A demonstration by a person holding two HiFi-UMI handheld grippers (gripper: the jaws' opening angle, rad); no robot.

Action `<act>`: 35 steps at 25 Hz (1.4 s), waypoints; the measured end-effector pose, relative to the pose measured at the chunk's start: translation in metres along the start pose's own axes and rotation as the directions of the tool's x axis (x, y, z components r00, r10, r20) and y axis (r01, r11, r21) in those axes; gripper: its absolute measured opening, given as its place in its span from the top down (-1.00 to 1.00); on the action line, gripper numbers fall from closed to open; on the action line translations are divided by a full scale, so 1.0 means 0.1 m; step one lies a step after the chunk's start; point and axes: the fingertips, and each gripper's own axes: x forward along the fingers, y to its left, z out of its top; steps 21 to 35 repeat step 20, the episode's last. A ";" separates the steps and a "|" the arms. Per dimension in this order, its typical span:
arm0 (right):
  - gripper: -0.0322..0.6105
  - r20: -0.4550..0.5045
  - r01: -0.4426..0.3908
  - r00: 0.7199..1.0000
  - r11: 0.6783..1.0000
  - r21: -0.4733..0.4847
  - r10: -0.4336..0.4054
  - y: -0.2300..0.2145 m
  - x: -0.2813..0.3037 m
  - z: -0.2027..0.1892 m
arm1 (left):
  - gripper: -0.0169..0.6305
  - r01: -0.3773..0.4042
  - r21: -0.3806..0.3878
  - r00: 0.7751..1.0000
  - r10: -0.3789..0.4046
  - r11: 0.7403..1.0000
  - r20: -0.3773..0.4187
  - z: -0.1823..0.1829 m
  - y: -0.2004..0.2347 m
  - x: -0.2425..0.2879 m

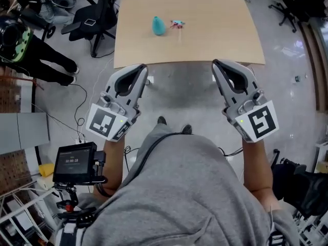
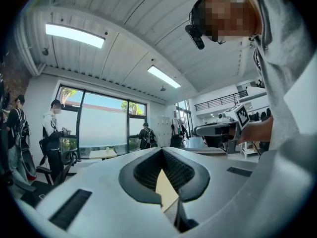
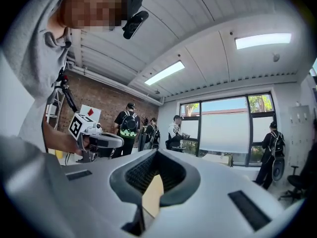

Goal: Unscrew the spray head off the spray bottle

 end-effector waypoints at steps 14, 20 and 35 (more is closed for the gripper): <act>0.89 -0.028 0.035 0.999 0.998 0.042 -0.034 0.56 -0.05 0.00 | 0.94 0.010 -0.013 1.000 -0.010 1.000 -0.014 0.05 -0.06 -0.63; 0.89 -0.044 0.027 0.999 0.999 0.036 -0.025 0.62 -0.08 0.05 | 0.94 0.006 -0.007 1.000 -0.006 1.000 -0.018 0.07 -0.06 -0.71; 0.89 -0.044 0.027 0.999 0.999 0.036 -0.025 0.62 -0.08 0.05 | 0.94 0.006 -0.007 1.000 -0.006 1.000 -0.018 0.07 -0.06 -0.71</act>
